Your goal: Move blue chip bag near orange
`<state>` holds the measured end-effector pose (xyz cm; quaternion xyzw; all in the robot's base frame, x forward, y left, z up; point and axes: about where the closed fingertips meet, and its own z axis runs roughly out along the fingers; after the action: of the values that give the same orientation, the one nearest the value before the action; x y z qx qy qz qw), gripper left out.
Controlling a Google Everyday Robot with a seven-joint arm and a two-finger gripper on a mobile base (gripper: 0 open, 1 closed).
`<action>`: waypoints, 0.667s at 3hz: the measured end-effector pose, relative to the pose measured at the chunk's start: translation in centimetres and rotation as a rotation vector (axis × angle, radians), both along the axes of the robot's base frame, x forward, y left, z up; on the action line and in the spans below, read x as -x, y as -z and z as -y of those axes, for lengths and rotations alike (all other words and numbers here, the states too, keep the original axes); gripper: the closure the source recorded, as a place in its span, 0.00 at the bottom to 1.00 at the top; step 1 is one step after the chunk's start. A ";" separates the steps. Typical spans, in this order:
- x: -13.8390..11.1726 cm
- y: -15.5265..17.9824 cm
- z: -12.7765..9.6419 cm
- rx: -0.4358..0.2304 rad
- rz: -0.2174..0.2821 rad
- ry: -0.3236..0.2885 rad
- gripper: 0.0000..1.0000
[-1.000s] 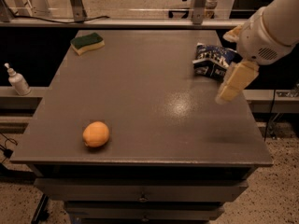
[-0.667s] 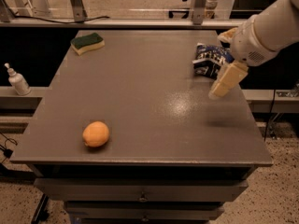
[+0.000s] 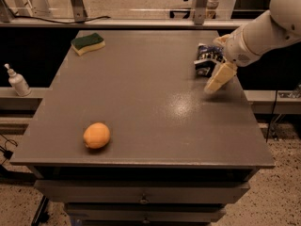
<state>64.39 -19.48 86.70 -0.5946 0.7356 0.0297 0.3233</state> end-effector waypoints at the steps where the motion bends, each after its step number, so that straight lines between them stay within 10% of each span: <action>1: -3.3 1.7 0.7 0.002 -0.016 0.007 0.18; 2: -5.0 1.8 1.0 0.001 -0.008 0.003 0.41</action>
Offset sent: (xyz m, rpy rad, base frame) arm 0.0689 -0.0185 -0.0102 -0.0012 -0.0147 -0.0025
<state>69.35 -20.51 84.93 -0.5935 0.7379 0.0310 0.3199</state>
